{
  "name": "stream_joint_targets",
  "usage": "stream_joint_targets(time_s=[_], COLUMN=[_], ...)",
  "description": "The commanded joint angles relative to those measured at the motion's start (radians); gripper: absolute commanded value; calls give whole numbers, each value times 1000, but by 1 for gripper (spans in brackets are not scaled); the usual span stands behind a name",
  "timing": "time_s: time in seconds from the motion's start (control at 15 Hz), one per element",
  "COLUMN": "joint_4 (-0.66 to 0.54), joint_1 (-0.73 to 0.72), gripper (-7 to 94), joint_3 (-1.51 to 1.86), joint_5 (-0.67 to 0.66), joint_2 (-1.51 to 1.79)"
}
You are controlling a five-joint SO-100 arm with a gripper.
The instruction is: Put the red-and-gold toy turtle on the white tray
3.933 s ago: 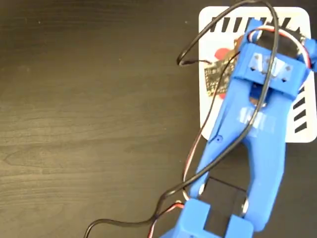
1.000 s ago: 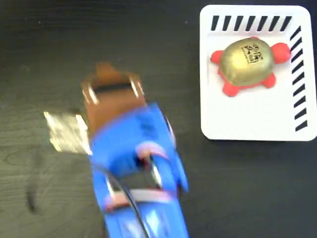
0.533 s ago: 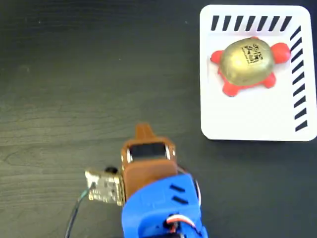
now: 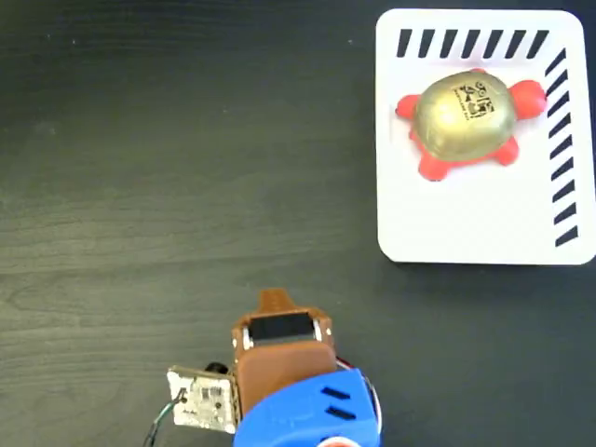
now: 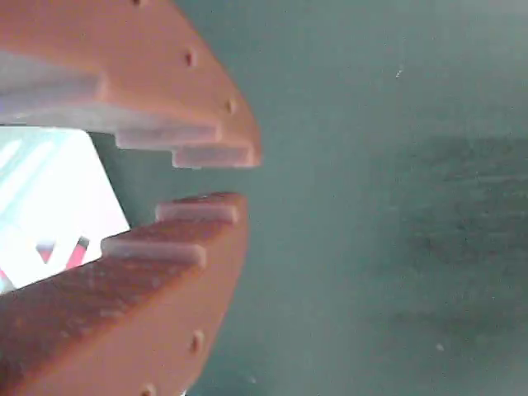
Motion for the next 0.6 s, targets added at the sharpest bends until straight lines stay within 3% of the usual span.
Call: stream_joint_targets(time_s=[0.0, 0.53], joint_4=[14, 14], joint_1=[-5, 6], gripper=[0, 0], joint_3=[-23, -23], joint_5=[-9, -3], joint_2=[-2, -2])
